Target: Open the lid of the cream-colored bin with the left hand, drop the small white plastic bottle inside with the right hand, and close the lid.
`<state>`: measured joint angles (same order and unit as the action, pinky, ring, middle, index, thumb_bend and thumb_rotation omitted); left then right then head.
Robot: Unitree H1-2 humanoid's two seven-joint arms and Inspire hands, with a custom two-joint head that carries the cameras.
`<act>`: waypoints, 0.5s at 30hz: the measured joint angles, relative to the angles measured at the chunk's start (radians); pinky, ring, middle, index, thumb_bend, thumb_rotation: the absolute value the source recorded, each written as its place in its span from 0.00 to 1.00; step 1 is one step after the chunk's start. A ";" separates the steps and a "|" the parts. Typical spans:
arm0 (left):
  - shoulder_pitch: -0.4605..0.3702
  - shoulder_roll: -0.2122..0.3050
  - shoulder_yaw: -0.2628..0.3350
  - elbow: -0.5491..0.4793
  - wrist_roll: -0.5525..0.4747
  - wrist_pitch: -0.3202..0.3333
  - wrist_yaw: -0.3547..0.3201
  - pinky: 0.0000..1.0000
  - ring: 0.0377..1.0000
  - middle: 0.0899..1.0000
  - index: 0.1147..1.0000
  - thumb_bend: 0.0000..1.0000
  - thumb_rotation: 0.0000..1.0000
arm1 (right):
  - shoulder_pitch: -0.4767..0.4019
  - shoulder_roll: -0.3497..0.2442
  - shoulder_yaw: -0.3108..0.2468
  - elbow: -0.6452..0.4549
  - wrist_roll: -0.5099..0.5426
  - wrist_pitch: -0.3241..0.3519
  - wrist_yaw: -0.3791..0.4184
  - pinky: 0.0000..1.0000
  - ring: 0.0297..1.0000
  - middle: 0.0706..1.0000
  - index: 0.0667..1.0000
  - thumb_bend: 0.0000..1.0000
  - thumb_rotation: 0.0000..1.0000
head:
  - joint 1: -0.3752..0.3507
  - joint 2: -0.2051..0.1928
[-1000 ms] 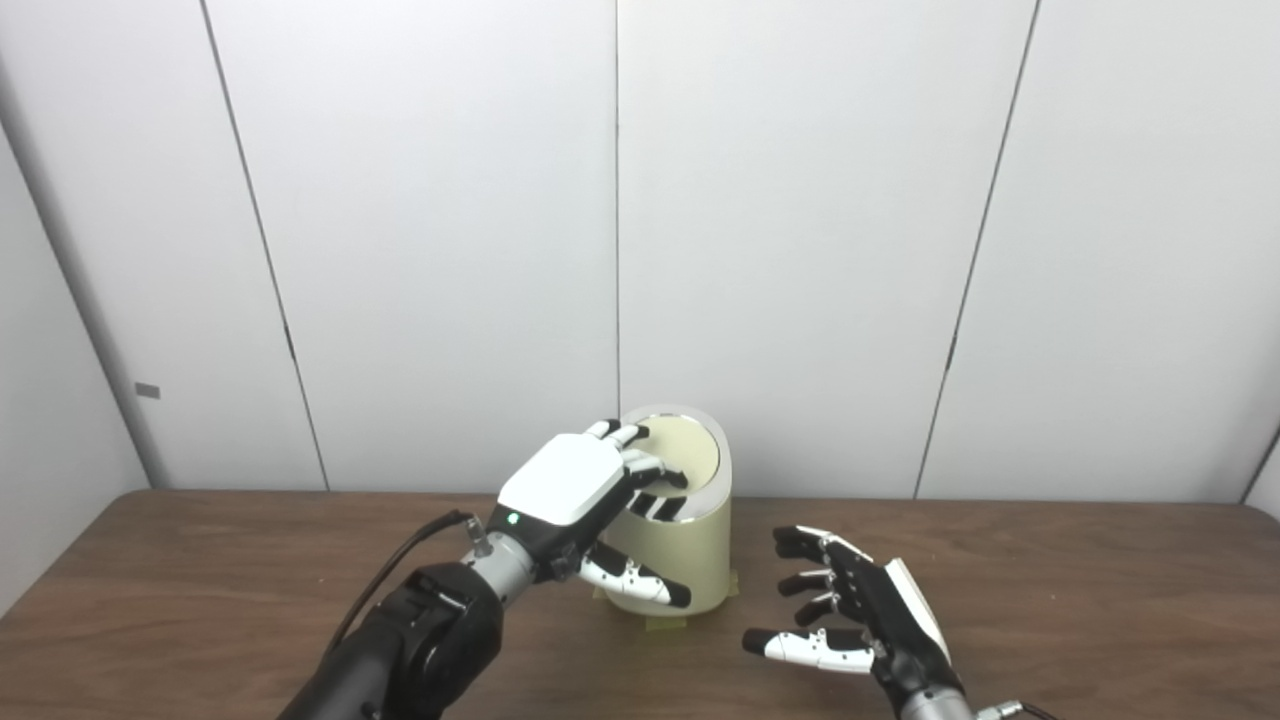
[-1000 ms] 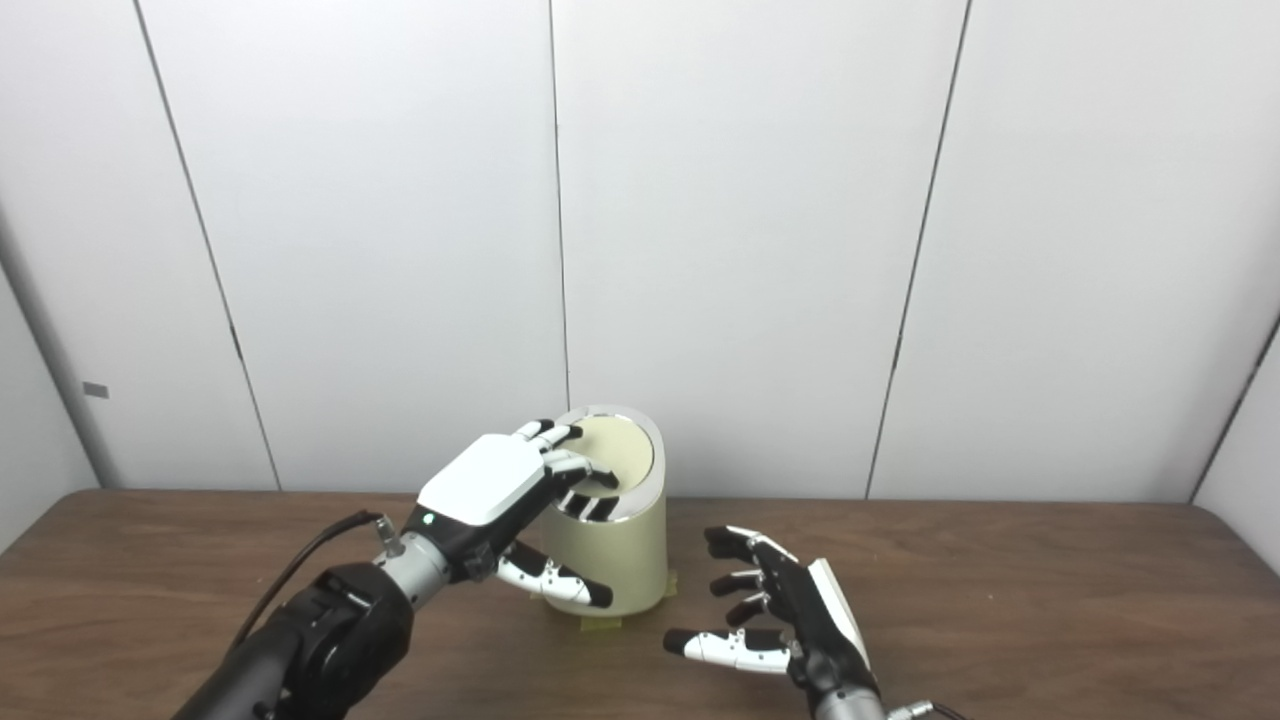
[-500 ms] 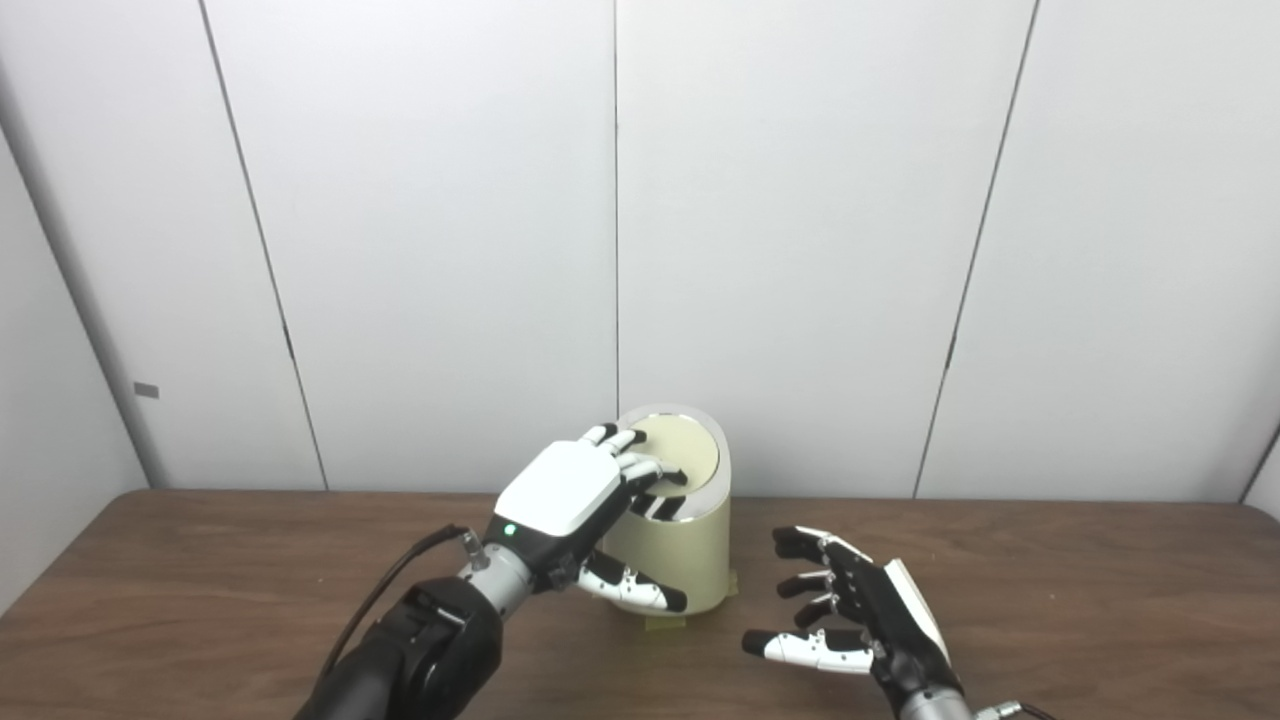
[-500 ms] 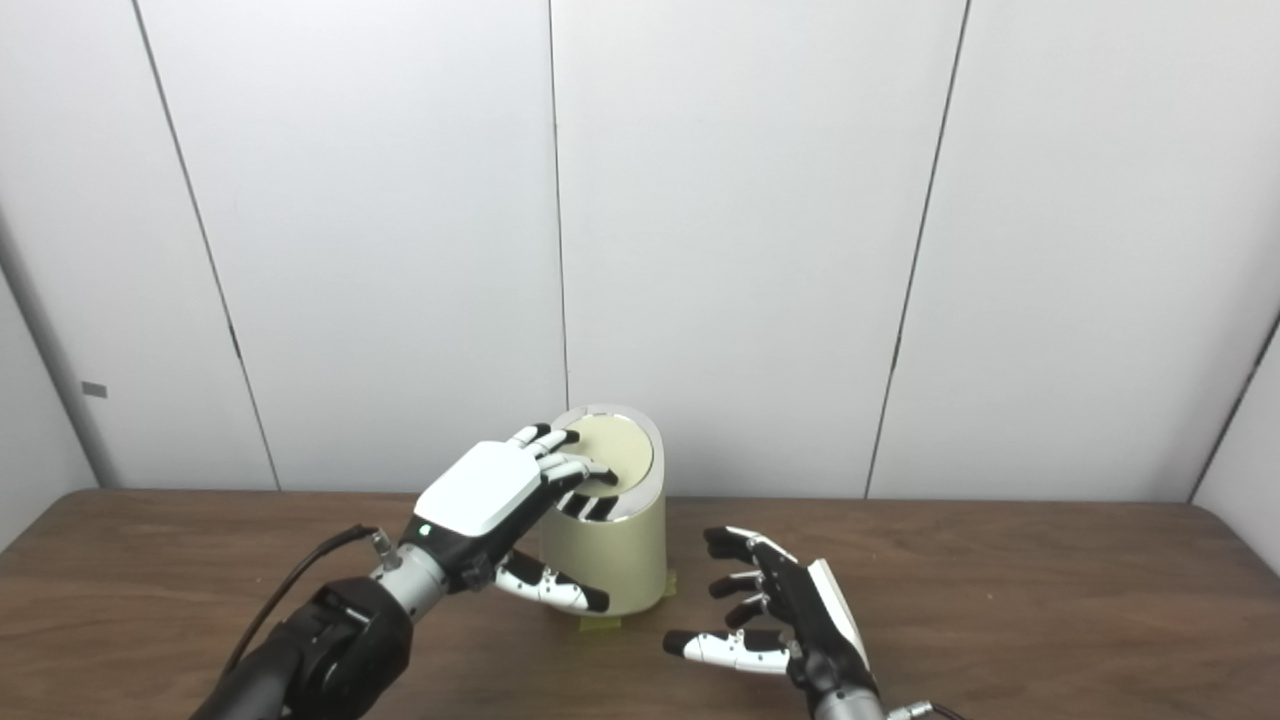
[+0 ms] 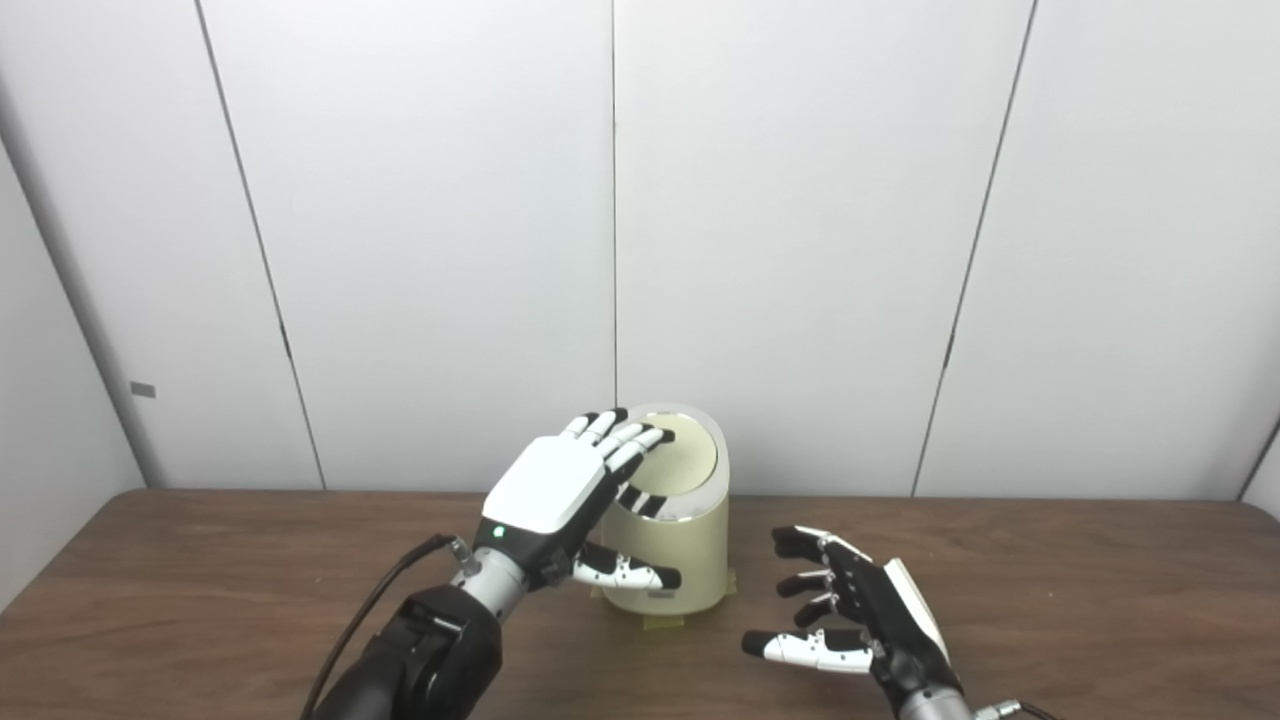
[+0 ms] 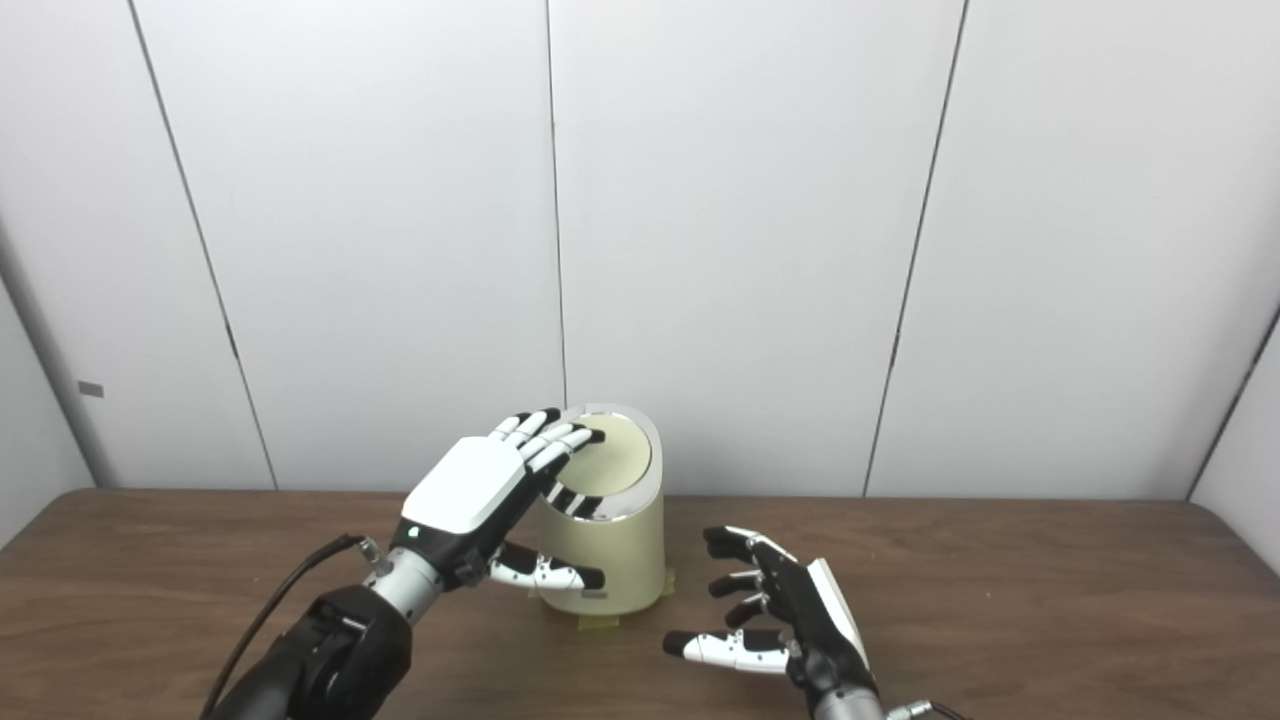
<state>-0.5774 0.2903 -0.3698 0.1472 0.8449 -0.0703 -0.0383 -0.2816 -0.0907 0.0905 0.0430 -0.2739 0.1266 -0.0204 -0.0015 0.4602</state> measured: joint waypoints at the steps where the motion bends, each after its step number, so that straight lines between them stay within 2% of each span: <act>1: 0.000 -0.001 0.001 0.000 0.000 -0.002 0.000 1.00 0.99 0.92 0.93 0.81 0.42 | 0.000 0.000 0.000 0.000 0.000 0.000 0.000 0.48 0.64 0.76 0.74 0.73 0.20 | 0.000 0.000; 9: 0.021 -0.014 0.032 -0.004 -0.005 -0.025 0.029 0.99 0.97 0.91 0.92 0.80 0.43 | 0.001 0.000 -0.001 -0.001 -0.002 0.001 0.000 0.49 0.64 0.76 0.75 0.74 0.24 | 0.003 -0.002; 12: 0.047 -0.020 0.068 -0.014 -0.055 -0.033 0.036 0.93 0.95 0.90 0.91 0.78 0.42 | 0.001 -0.001 -0.003 -0.002 0.001 0.001 0.001 0.51 0.65 0.76 0.75 0.76 0.28 | 0.002 -0.002; 15: 0.082 -0.034 0.121 -0.022 -0.141 -0.055 0.044 0.85 0.90 0.89 0.90 0.77 0.40 | 0.001 -0.001 -0.006 -0.003 0.009 0.001 0.003 0.50 0.64 0.77 0.75 0.75 0.26 | 0.002 -0.003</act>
<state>-0.4954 0.2566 -0.2484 0.1254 0.7041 -0.1255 0.0059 -0.2810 -0.0920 0.0842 0.0402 -0.2653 0.1273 -0.0173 0.0000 0.4571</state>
